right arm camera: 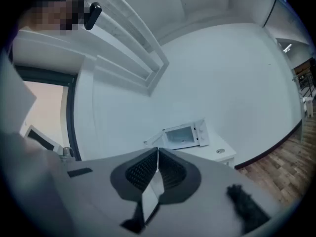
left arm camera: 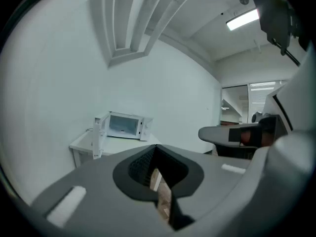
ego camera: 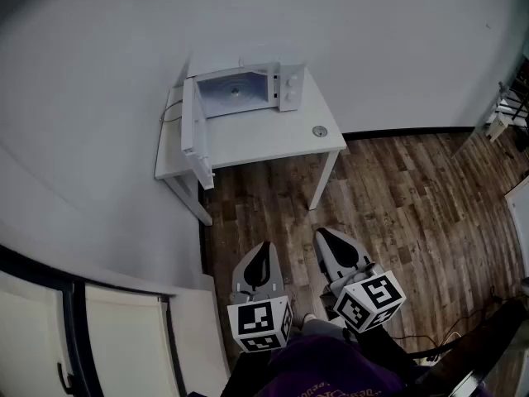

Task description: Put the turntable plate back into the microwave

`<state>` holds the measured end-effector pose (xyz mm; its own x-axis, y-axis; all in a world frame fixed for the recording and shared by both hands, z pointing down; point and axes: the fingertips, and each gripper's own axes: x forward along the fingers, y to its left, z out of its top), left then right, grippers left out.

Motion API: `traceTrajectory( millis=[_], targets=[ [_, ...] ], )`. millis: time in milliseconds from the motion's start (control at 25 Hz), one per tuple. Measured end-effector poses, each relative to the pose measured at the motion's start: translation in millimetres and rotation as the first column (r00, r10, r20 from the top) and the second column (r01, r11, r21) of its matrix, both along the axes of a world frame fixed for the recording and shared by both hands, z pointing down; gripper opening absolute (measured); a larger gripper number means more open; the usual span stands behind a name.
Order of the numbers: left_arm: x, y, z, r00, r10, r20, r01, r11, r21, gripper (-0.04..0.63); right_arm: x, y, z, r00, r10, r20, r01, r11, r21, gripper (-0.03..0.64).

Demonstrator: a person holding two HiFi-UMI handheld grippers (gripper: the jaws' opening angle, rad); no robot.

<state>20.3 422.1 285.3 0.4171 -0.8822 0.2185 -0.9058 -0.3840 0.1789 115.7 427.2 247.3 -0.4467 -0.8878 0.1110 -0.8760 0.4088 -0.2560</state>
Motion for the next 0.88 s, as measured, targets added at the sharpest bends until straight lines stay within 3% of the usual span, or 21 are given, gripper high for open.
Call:
traceTrajectory(
  millis=[440, 880],
  targets=[
    [-22.2, -20.2, 25.7, 1.0, -0.007, 0.001, 0.007, 0.999, -0.051, 0.003, -14.0, -23.3, 17.4, 1.0, 0.008, 0.005, -0.008, 1.0, -0.016, 0.011],
    [-17.9, -104.8, 21.7, 0.998, -0.052, 0.03, 0.053, 0.998, -0.03, 0.003, -2.2, -115.6, 12.3, 1.0, -0.029, 0.012, 0.029, 1.0, 0.01, 0.011]
  ],
)
